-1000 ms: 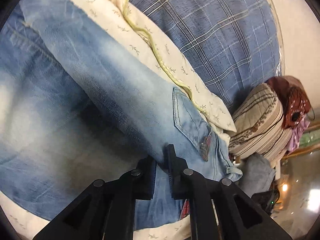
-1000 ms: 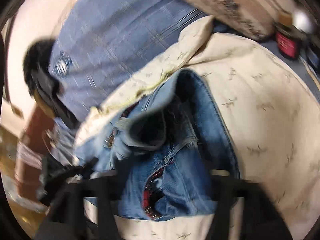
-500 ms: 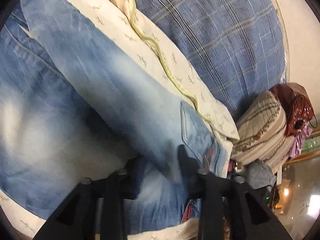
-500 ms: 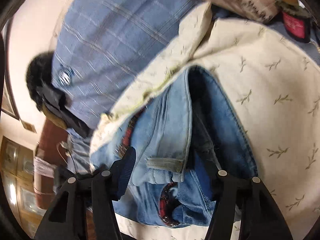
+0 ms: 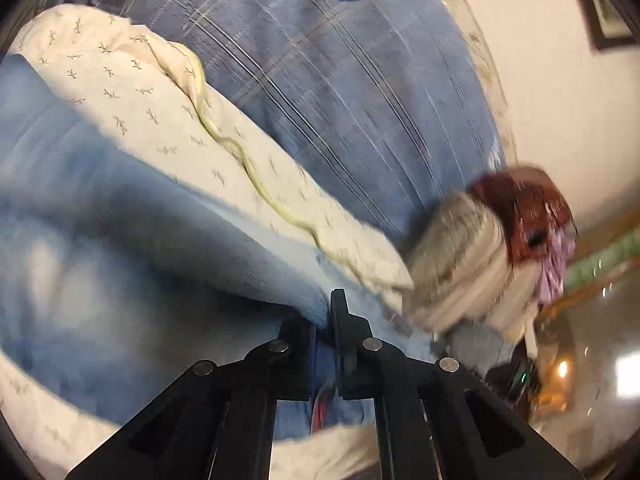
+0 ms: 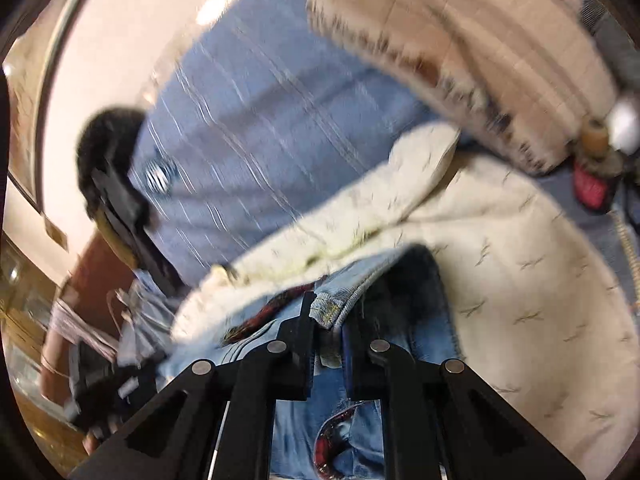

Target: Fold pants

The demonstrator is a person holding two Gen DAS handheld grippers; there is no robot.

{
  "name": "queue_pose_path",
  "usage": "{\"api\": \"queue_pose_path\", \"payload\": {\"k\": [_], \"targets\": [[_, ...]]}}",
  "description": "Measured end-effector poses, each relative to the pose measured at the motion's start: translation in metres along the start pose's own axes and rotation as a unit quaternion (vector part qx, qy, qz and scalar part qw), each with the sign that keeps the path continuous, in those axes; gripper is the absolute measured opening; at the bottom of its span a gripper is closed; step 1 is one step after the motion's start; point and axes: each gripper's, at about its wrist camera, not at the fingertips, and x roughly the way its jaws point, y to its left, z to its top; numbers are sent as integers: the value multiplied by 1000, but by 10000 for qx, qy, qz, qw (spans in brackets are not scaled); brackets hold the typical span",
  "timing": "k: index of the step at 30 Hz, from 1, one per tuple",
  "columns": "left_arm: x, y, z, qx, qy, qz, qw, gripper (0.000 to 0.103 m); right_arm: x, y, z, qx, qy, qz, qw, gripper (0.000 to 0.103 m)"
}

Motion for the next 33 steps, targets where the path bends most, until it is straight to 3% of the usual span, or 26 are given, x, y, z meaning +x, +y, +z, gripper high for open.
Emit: {"api": "queue_pose_path", "payload": {"k": [1,3,5,7,9,12,15,16,19,20,22,23,24,25,26,27,30,33], "targets": [[0,0,-12,131,97,77,9998,6,-5,-4,-5,-22,94,-87,9999,10],[9,13,-39,337,477,305,9978,5,3,-15,-21,-18,471,-649,9968,11],[27,35,-60,246,889,476,9946,5,25,-36,-41,223,1033,-1245,9866,11],[43,56,-74,-6,1213,640,9905,4,27,-39,-40,211,1094,-1423,9835,11],[42,67,-79,-350,1204,414,9912,4,8,-23,-34,14,653,-1248,9900,11],[23,63,-75,-274,925,171,9952,4,-8,-8,-43,-238,372,-1292,9906,10],[21,71,-75,41,941,609,9937,6,10,-16,-63,-229,939,-1704,9806,11],[30,81,-76,24,1145,770,9904,6,19,-15,-64,-275,1135,-1876,9753,11],[37,92,-85,-246,1341,663,9884,10,22,-10,-62,-426,1048,-2287,9669,27],[34,89,-84,-200,1323,683,9887,10,21,-10,-61,-399,998,-2436,9639,42],[26,81,-83,-1,1288,781,9886,16,9,-2,-60,-515,585,-2506,9649,47],[23,75,-81,188,1228,836,9887,21,-5,11,-60,-733,131,-2500,9654,47],[15,69,-80,392,1134,926,9884,26,-19,30,-63,-1090,-353,-2430,9632,55],[2,66,-80,547,1004,951,9889,28,-28,44,-66,-1345,-622,-2347,9607,64],[-9,64,-82,631,890,929,9897,31,-35,60,-72,-1597,-872,-2185,9587,79],[-22,64,-81,655,758,908,9908,35,-37,77,-77,-1793,-1004,-1947,9591,82],[-63,71,-63,613,389,1000,9923,43,-19,122,-97,-2291,-700,-979,9659,82],[-106,92,-24,435,-59,1456,9884,43,29,168,-122,-2828,80,-391,9584,81]]}}
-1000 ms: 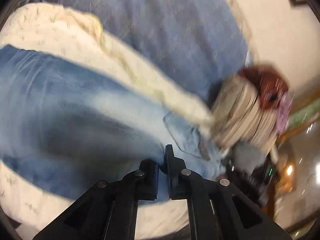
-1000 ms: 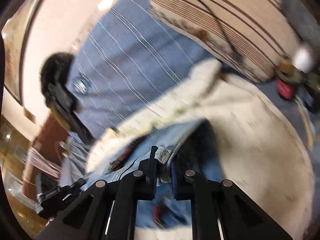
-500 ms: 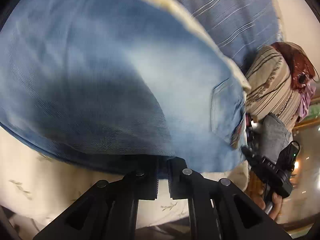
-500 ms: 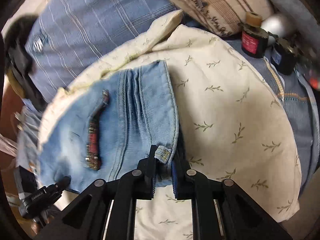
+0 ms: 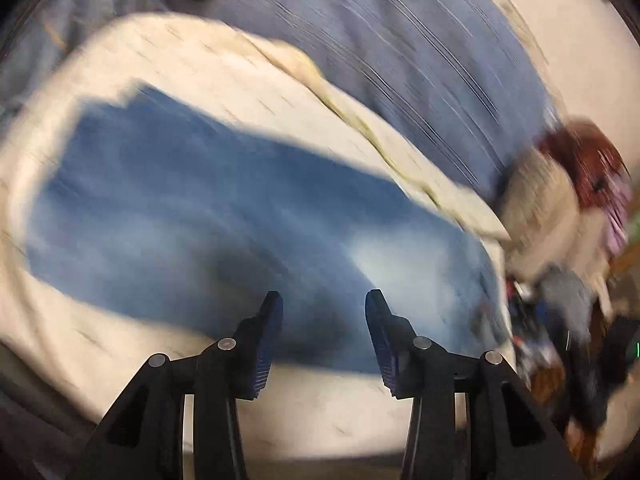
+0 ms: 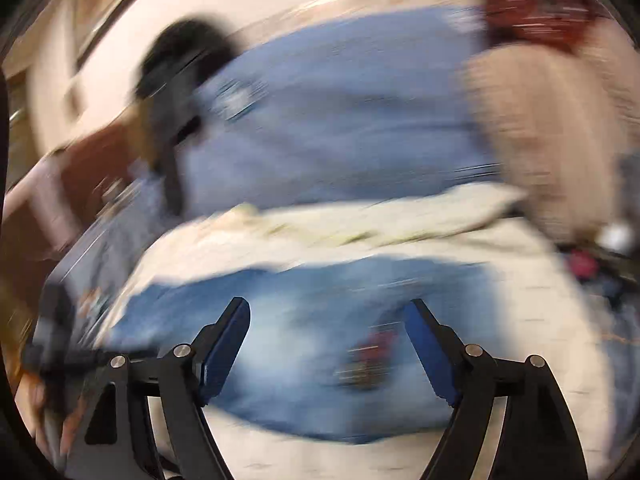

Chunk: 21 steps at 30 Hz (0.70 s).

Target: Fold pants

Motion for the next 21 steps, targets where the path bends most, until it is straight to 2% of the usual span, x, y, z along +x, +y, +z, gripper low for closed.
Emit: {"api": "queue_pose_path", "payload": {"k": [1,2,3,5,7,9,11,13,15,17,19,20,21], "targets": [[-11,12,14,-99,-148,131,9998,44,13,19,2,-224,120,248,9994,81],[-22,29,33,-261,-236,451,9984,47,31,45,7,-575,317,600,9960,81],[-27,42,48,-403,-220,741,9962,48,43,64,9,-802,456,761,9928,80],[-41,68,75,-619,-242,1020,9926,48,77,104,17,-1240,811,1112,9827,80],[-47,89,92,-781,-226,1261,9887,49,110,136,24,-1396,1152,1451,9727,80],[-52,110,100,-1082,-334,1156,9868,49,145,171,28,-1467,1457,1820,9613,80],[-58,136,95,-1696,-347,863,9811,48,180,195,34,-1483,1701,1971,9540,80],[-61,149,95,-1964,-454,653,9773,49,215,218,39,-1530,1911,2003,9486,78],[-68,158,94,-2159,-548,748,9720,50,250,244,42,-1684,2110,2008,9417,68],[-69,163,93,-2220,-519,801,9704,49,279,265,40,-1966,2281,1981,9328,67],[-74,165,91,-2214,-475,817,9706,49,305,278,34,-2149,2606,2028,9191,67],[-73,164,91,-2211,-465,842,9705,50,317,287,25,-2360,2882,2067,9047,67],[-70,165,95,-2228,-442,848,9702,50,324,295,20,-2616,2944,1922,8989,44]]}}
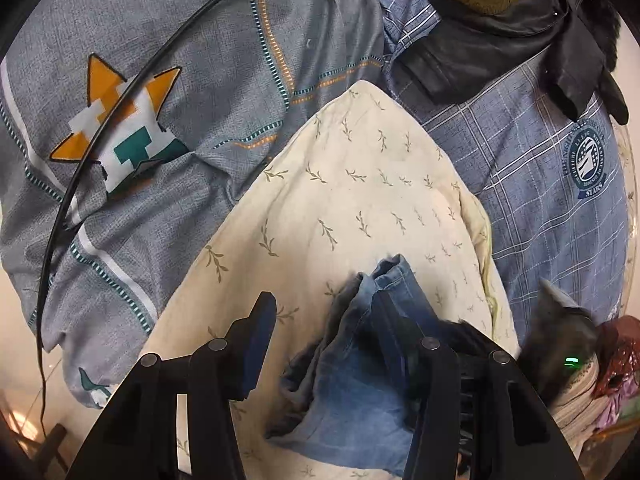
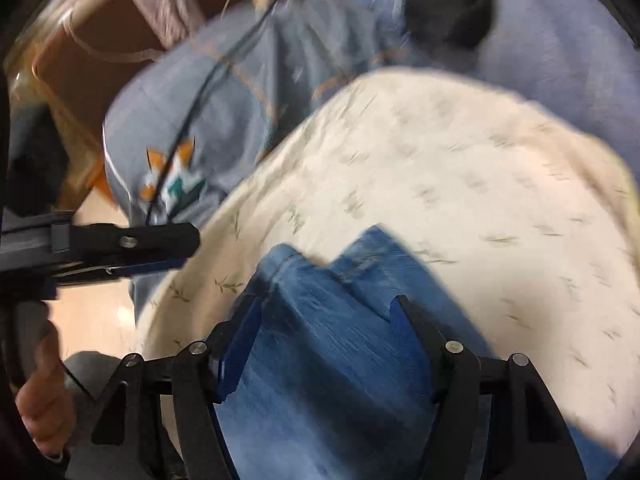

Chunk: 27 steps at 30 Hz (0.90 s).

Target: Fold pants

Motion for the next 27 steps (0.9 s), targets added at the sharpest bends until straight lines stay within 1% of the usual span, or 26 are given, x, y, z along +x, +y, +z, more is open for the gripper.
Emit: {"api": "queue_pose_path", "payload": {"k": [1,2,3,4,6,7,8,10,11,12,13,14,15,16,18,19,20,21,22,23,24,25,26,27], "targets": [[3,0,1,-26,33,-15,10000,49,2,1,0,-65,28,-238,9997,21],[6,1,1,-55,74,-68,9999,49,-4,-3,0,74,-22,-152,9999,3],[7,2,2,-79,111,-131,9998,49,-17,-9,0,247,-243,63,9994,3],[12,2,2,-105,121,-177,9997,49,-32,-14,1,333,-505,158,9980,3],[11,2,1,-144,104,-232,9996,50,-58,-27,4,584,-946,191,9936,3],[15,3,0,-151,70,-250,9995,50,-65,-33,7,701,-1088,200,9914,3],[17,2,1,-134,112,-208,9996,50,-73,-42,11,809,-1233,120,9890,3],[26,3,-2,-136,238,-179,9995,50,-73,-53,18,957,-1318,-73,9866,3],[31,3,-3,-121,347,-134,9992,50,-64,-60,20,1072,-1226,-1,9866,3],[37,3,-3,-107,465,-61,9988,50,-48,-64,20,1178,-976,96,9882,3],[40,2,-4,-101,500,-45,9987,50,-31,-66,19,1214,-676,166,9902,6],[45,-1,-4,-39,579,8,9983,50,-12,-63,15,1117,-316,36,9932,10],[48,-4,-5,38,628,62,9980,50,-3,-59,13,1022,-204,-257,9942,12],[52,-8,-6,136,682,133,9975,50,-4,-57,10,1049,-253,-460,9931,16],[58,-13,-7,299,799,272,9960,50,-29,-65,-3,1371,-681,-317,9877,38],[63,-14,-7,312,874,302,9952,50,-47,-65,-13,1542,-963,-298,9829,46],[66,-14,-6,286,950,297,9946,50,-69,-63,-27,1732,-1300,-340,9757,67],[71,-13,-5,200,1032,261,9941,49,-88,-58,-46,1878,-1649,-269,9679,72],[73,-13,-3,128,1043,262,9941,49,-97,-54,-56,1895,-1737,-122,9663,72],[76,-14,-2,94,1033,294,9942,49,-99,-44,-69,1779,-1651,53,9701,70],[78,-19,0,153,1002,336,9943,49,-98,-32,-80,1600,-1600,100,9740,66],[80,-22,0,213,982,378,9942,49,-96,-21,-91,1429,-1563,78,9773,64],[82,-26,0,282,972,456,9938,49,-85,-7,-100,1195,-1420,92,9826,63],[84,-28,-1,316,958,511,9936,47,-75,-1,-103,1082,-1294,68,9856,59]]}}
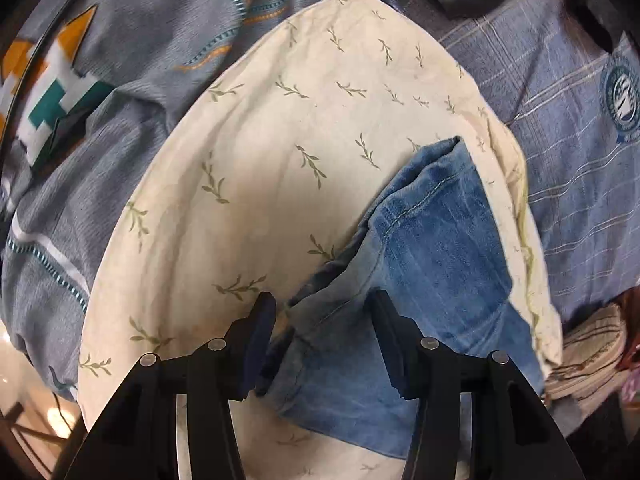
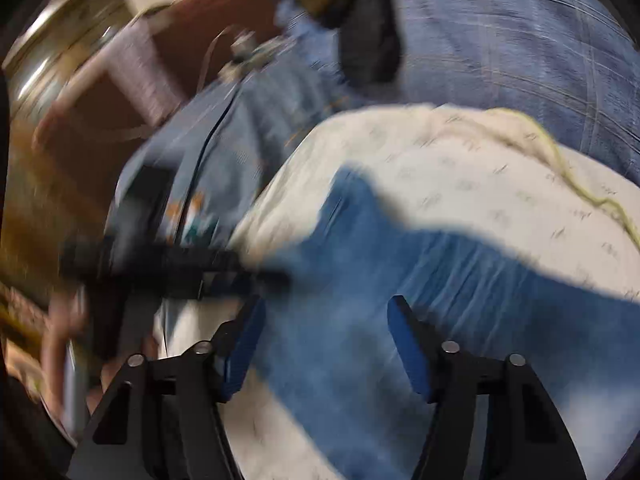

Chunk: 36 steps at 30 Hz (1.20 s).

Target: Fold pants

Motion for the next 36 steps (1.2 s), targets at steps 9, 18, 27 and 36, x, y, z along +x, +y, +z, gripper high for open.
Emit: {"api": "queue_pose_path", "payload": {"k": [9,18,27,36], "targets": [[-42,23,-29,-214,-531,-888,9944,15,-4,35,-18,-601,-174,-746,9953,4],[-27,11,-41,-23,-611,678,9958,17,20,23,-46,-10,228,-88,9997,7],[-81,-66,-101,1555,-2421,1201,9502,48,-172,-60,-82,1342,-933,-191,9864,75],[-72,-191,-244,3874,-2358,-194,8910,66,-296,-203,-174,3434,-2139,-1133,9074,77]]}}
